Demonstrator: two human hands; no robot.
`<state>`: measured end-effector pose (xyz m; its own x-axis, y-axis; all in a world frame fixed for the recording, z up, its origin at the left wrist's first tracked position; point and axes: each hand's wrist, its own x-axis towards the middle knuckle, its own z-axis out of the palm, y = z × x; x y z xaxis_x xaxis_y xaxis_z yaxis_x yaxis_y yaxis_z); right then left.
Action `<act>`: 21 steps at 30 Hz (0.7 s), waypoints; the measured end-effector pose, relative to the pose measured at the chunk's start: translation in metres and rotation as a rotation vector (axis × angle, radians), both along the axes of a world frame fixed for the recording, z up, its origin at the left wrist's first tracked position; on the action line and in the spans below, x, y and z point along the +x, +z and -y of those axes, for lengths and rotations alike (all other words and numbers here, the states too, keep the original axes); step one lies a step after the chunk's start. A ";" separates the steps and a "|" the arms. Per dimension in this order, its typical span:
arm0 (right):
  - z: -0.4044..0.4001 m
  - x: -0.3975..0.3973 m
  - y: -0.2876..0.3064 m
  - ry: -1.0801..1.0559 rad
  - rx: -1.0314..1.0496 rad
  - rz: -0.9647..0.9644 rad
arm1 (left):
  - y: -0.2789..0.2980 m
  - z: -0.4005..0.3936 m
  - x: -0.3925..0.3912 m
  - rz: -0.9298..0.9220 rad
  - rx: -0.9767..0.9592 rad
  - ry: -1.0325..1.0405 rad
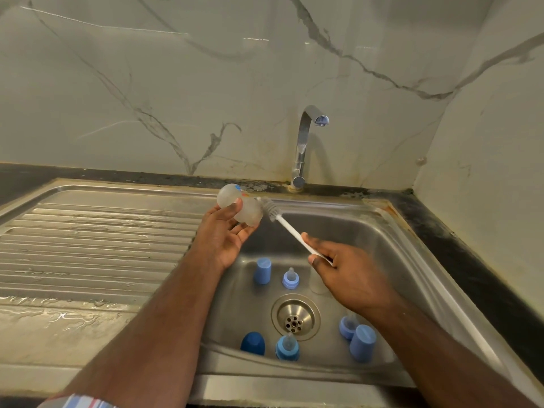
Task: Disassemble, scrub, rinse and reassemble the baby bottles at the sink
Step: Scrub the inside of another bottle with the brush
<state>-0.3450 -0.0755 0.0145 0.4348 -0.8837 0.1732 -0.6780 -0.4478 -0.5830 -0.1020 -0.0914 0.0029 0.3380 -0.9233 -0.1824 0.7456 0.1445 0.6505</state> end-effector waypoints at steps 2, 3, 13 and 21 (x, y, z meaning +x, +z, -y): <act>0.000 -0.002 -0.001 -0.005 -0.003 0.026 | 0.002 -0.002 -0.001 -0.001 -0.004 -0.006; -0.002 -0.002 0.000 0.005 0.000 0.054 | 0.002 -0.002 0.000 -0.008 0.001 0.000; -0.002 -0.002 0.000 0.020 0.049 0.113 | 0.002 -0.003 0.002 -0.104 -0.006 -0.035; -0.006 0.002 -0.002 0.045 0.057 0.044 | 0.006 -0.002 -0.006 -0.022 -0.029 0.015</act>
<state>-0.3429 -0.0692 0.0127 0.4672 -0.8725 0.1432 -0.6310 -0.4425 -0.6372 -0.1084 -0.0896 0.0089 0.3485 -0.9231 -0.1626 0.7570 0.1749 0.6296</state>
